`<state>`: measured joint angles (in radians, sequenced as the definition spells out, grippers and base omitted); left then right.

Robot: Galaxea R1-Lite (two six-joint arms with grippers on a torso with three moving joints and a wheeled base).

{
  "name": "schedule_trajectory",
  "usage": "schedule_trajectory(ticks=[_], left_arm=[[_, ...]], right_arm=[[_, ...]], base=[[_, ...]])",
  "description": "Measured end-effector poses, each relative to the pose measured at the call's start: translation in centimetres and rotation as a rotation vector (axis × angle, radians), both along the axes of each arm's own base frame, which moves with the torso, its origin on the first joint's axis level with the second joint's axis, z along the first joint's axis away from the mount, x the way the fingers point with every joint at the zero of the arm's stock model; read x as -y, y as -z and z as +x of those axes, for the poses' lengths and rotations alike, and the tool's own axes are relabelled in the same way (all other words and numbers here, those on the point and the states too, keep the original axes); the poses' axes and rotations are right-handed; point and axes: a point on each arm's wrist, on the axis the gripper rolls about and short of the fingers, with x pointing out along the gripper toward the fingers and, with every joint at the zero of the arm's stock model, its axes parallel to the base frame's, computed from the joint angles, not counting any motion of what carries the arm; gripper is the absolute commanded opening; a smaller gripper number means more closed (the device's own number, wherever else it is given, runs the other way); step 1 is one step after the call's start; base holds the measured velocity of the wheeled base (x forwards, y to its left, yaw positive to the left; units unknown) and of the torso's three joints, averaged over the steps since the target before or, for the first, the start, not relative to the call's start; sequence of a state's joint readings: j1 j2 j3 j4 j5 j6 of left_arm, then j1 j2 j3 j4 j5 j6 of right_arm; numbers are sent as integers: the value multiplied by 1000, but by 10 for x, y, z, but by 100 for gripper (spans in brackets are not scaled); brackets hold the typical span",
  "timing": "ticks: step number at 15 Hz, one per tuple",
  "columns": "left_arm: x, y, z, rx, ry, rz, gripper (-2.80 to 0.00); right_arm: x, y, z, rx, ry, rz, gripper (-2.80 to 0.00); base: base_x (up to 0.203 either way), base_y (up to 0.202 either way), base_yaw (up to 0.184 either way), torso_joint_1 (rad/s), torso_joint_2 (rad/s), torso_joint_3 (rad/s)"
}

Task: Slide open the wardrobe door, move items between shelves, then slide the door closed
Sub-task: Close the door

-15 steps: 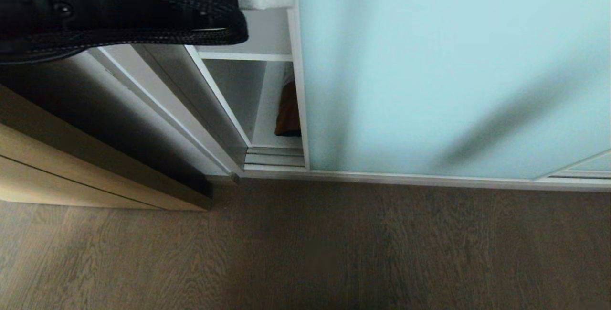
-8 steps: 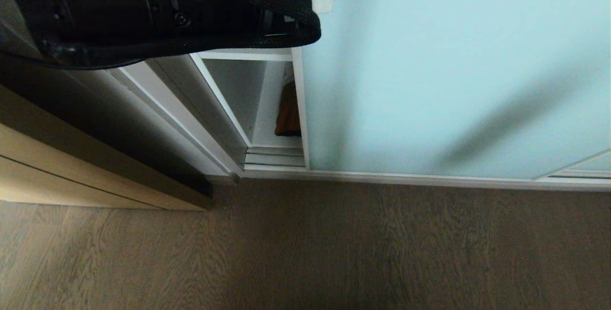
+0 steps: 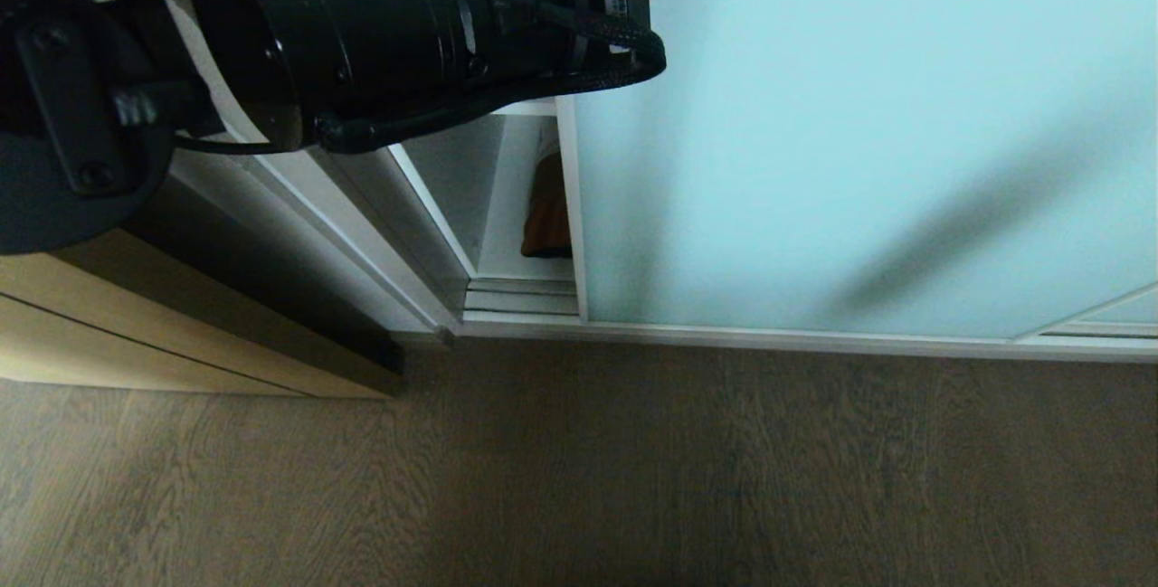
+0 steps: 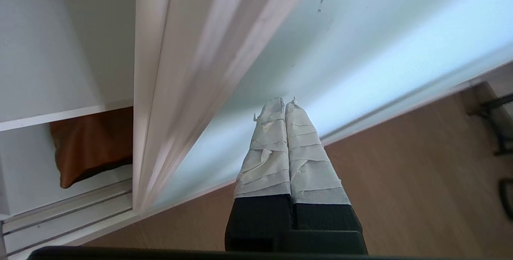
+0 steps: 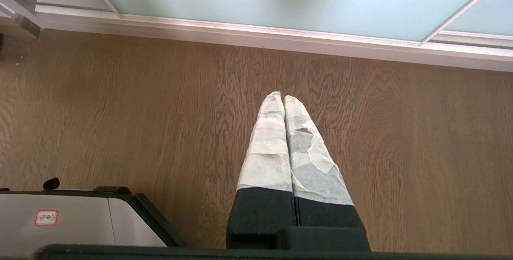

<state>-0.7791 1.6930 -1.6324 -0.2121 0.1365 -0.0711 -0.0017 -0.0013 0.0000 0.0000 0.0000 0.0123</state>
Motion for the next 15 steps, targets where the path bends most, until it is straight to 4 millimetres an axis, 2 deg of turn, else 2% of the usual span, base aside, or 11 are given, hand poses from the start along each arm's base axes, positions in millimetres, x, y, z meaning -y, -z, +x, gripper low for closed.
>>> schedule_trajectory(ticks=[4, 7, 15], left_arm=[[-2, 1, 0, 12, -40, -18, -280], [-11, -4, -6, 19, -56, -19, -280], [-58, -8, -9, 47, -175, -14, -280]], right_arm=[[0, 0, 0, 0, 0, 0, -280], [0, 0, 0, 0, 0, 0, -280], [0, 0, 0, 0, 0, 0, -280]], base=[[0, 0, 0, 0, 0, 0], [0, 0, 0, 0, 0, 0], [0, 0, 0, 0, 0, 0]])
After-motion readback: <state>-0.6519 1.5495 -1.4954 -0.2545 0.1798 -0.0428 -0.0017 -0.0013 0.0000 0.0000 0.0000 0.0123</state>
